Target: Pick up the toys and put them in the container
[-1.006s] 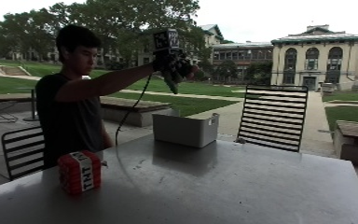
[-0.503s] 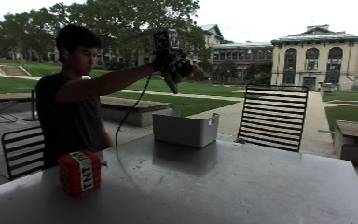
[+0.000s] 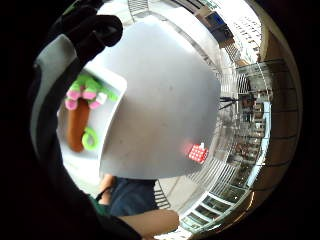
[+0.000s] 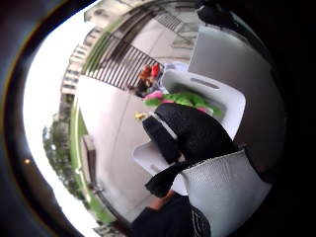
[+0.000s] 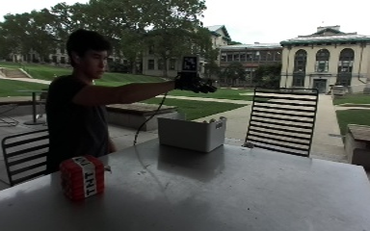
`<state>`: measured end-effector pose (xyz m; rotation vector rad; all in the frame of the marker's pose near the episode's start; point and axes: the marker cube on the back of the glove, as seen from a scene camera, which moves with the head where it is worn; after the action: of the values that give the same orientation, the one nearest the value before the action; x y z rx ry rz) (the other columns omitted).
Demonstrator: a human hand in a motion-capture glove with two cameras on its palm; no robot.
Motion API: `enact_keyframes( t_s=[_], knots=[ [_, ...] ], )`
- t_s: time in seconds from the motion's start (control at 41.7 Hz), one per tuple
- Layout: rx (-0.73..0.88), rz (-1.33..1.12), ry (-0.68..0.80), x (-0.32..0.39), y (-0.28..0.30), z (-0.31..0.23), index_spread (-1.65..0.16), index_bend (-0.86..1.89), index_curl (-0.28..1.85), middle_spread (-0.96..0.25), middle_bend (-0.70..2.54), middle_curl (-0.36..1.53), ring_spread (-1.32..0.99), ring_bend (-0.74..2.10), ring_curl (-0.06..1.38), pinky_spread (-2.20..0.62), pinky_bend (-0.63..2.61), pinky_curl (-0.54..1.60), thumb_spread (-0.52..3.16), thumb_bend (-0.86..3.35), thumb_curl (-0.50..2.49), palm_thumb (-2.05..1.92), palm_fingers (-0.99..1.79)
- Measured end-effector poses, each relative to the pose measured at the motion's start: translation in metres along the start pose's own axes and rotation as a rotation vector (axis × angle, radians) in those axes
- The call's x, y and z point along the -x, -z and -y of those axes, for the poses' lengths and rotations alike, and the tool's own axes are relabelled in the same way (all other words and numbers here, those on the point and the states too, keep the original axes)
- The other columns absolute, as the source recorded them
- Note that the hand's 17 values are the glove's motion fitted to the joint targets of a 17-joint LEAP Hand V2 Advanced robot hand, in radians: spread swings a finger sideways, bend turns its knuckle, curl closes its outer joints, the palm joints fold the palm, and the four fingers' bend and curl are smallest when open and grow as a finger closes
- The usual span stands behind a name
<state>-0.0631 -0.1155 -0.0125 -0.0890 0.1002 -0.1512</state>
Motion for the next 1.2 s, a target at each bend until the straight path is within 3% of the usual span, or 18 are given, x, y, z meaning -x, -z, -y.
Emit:
enact_keyframes(
  t_s=[0.072,0.216,0.359,0.647,0.958,1.198],
  knots=[
    [0.021,-0.007,-0.041,-0.019,0.000,-0.008,-0.37,0.20,0.51,-0.12,0.35,0.62,-0.21,0.77,0.31,-0.11,1.28,0.38,1.15,-0.04,0.38,-0.05,-0.11],
    [0.003,-0.023,0.054,-0.058,0.001,-0.030,-0.34,0.21,0.51,-0.11,0.28,0.58,-0.23,0.64,0.27,-0.10,1.13,0.33,1.20,-0.04,0.35,-0.05,-0.13],
    [-0.004,-0.025,-0.046,-0.048,0.009,-0.075,-0.33,0.18,0.50,-0.10,0.24,0.55,-0.23,0.56,0.25,-0.07,1.04,0.29,1.23,-0.04,0.32,-0.04,-0.10],
    [0.008,0.024,-0.135,-0.153,-0.001,-0.153,-0.34,0.21,0.50,-0.09,0.18,0.51,-0.24,0.46,0.23,0.01,0.97,0.28,1.24,-0.04,0.28,-0.05,-0.01],
    [0.000,0.032,-0.290,-0.285,-0.052,-0.225,-0.35,0.21,0.50,-0.09,0.18,0.47,-0.24,0.39,0.23,0.04,0.93,0.28,1.22,-0.05,0.25,-0.06,0.01],
    [0.058,0.046,-0.395,-0.333,-0.102,-0.266,-0.36,0.17,0.48,-0.08,0.19,0.46,-0.23,0.36,0.23,0.06,0.94,0.29,1.14,-0.06,0.24,-0.06,0.01]
  ],
)
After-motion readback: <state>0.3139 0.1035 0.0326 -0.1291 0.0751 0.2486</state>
